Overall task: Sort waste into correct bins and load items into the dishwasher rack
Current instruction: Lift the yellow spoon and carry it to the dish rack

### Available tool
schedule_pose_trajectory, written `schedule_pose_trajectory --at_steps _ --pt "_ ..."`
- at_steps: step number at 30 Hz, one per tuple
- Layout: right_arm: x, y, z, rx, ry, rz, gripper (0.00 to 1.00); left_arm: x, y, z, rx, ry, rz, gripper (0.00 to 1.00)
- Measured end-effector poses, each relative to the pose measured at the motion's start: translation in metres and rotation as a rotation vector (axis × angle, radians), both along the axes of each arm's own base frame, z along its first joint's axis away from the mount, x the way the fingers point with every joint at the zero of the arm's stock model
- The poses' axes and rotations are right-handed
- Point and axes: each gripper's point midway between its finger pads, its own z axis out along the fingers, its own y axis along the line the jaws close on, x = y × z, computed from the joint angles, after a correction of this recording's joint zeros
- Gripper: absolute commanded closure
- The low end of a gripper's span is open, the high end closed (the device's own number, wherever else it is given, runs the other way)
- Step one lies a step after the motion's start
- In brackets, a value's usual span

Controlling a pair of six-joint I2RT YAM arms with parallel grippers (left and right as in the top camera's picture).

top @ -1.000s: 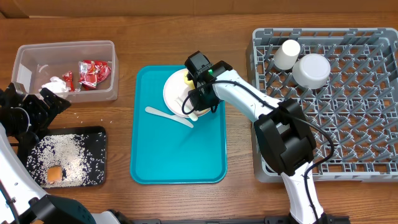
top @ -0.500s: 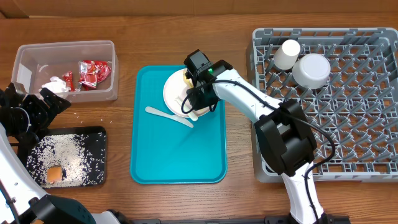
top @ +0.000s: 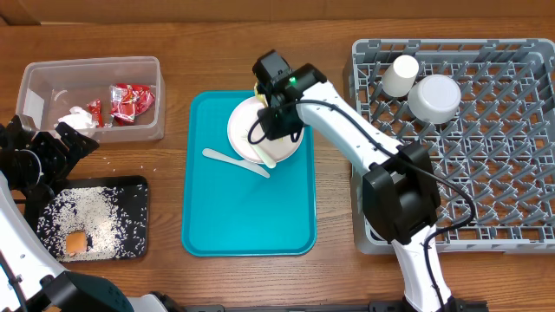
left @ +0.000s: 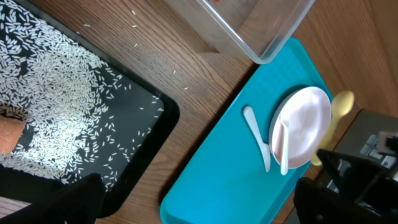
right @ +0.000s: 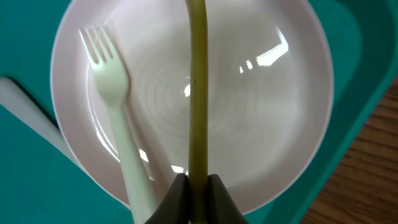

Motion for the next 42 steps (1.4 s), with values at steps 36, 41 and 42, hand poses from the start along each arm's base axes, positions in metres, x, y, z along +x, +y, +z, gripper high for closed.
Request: schedule_pose_trajectory --at_steps 36,41,42 --pt "0.071 -0.214 0.069 -0.119 -0.06 -0.351 0.96 0.0 0.0 0.0 0.0 0.0 0.0 0.0" --pt "0.07 -0.214 0.062 -0.126 -0.042 -0.347 0.94 0.0 0.0 0.0 0.0 0.0 0.0 0.0" --pt "0.07 -0.214 0.06 -0.127 -0.038 -0.347 0.88 0.0 0.0 0.0 0.0 0.0 0.0 0.0"
